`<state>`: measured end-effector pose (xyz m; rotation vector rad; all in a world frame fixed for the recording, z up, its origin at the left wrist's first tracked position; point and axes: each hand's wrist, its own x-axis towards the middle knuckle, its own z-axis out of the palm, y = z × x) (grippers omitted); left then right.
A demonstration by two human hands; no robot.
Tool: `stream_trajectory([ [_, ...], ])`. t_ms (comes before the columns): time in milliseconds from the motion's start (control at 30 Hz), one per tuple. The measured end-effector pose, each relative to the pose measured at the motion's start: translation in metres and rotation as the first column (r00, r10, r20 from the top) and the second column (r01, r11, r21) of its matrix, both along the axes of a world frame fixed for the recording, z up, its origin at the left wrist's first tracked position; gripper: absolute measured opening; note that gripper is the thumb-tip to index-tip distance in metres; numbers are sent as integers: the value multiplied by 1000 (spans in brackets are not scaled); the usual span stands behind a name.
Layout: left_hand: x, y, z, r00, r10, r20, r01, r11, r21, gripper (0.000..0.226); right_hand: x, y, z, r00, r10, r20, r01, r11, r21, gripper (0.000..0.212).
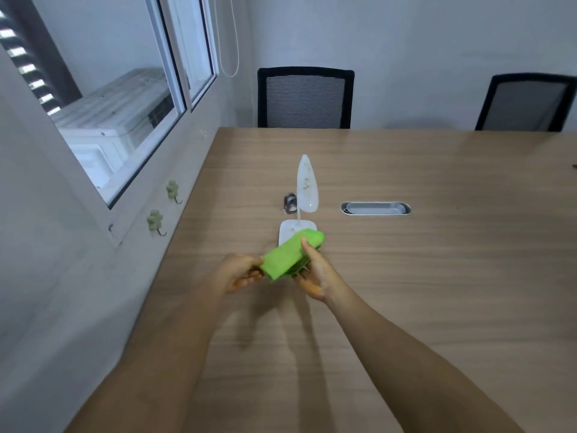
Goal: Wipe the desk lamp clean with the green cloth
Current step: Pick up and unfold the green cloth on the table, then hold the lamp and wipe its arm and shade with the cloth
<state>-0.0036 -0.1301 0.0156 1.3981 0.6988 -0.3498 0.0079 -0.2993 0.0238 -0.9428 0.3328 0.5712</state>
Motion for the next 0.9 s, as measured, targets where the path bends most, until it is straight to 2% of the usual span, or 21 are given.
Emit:
stream_trajectory([
  [33, 1, -3, -1, 1000, -4, 2, 4, 1000, -6, 9, -2, 3, 1, 999, 44, 19, -43, 998, -41, 26],
  [100, -1, -9, -2, 998, -55, -17, 55, 998, 25, 7, -6, 5, 4, 997, 50, 65, -40, 989, -142, 43],
  [167, 0, -12, 0, 990, -132, -39, 135, 987, 92, 21, -5, 1, 9, 995, -3, 97, 25, 974, -223, 53],
  [300, 20, -5, 30, 981, -193, 28, 184, 962, 200, 55, 1, -33, 28, 987, -26, 158, 92, 902, -423, 44],
  [467, 64, -3, 91, 951, -234, 202, 205, 966, 156, 67, 7, -84, 48, 953, 16, 301, 177, 779, -601, 40],
  [600, 93, -14, 123, 921, -243, 305, 236, 970, 61, 77, 8, -106, 70, 907, 38, 418, 261, 730, -632, 47],
  [700, 108, -27, 136, 891, -287, 353, 291, 956, 44, 72, 11, -113, 85, 873, 72, 482, 293, 713, -637, 50],
  [800, 117, -37, 142, 862, -354, 362, 355, 932, 64, 52, 14, -115, 98, 831, 126, 542, 312, 702, -640, 53],
  [900, 121, -38, 141, 858, -370, 357, 352, 929, 119, 49, 17, -113, 111, 747, 182, 640, 367, 690, -624, 54],
])
